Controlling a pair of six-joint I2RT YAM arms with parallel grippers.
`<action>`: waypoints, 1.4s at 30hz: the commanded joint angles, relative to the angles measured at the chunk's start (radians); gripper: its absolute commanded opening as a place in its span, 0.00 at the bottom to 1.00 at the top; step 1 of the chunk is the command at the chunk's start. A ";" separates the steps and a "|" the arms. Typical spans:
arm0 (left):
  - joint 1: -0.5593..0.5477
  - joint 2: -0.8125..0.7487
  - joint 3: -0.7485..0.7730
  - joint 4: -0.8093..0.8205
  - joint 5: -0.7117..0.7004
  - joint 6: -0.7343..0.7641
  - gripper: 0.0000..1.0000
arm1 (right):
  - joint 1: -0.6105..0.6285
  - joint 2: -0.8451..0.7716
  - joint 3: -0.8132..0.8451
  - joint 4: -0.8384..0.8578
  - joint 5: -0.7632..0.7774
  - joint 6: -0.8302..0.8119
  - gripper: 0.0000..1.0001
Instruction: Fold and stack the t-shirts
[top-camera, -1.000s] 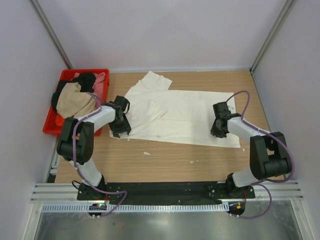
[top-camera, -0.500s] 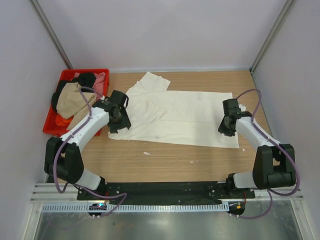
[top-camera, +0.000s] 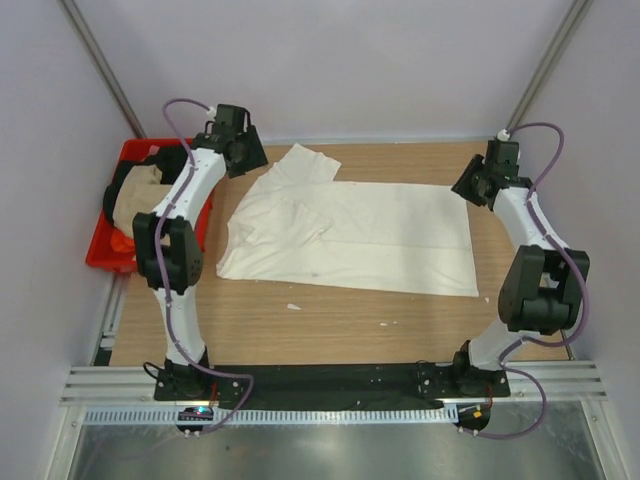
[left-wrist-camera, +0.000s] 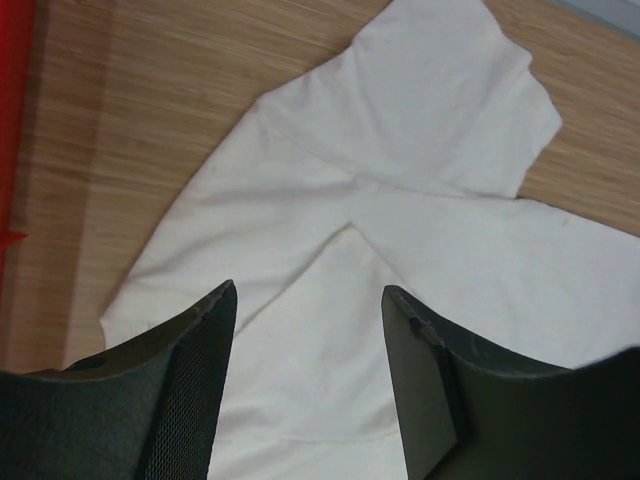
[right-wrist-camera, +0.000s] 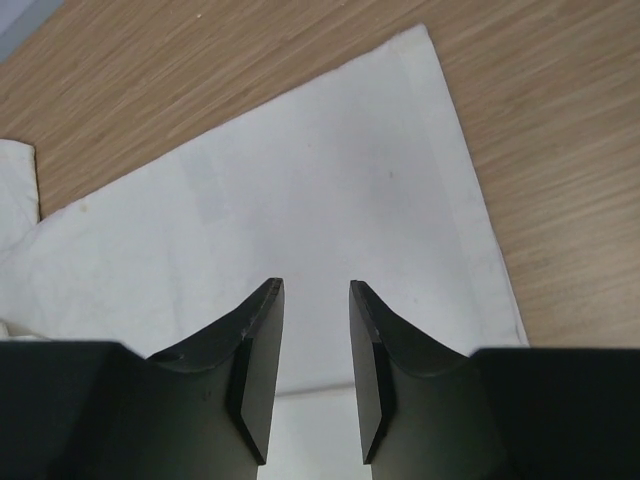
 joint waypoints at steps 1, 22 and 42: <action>0.036 0.150 0.094 0.102 0.065 0.037 0.62 | -0.016 0.083 0.075 0.107 -0.098 -0.063 0.40; 0.072 0.798 0.569 0.496 0.282 -0.161 0.67 | -0.096 0.474 0.375 0.143 -0.173 -0.186 0.47; 0.065 0.804 0.529 0.649 0.415 -0.286 0.06 | -0.139 0.714 0.676 -0.062 -0.262 -0.390 0.47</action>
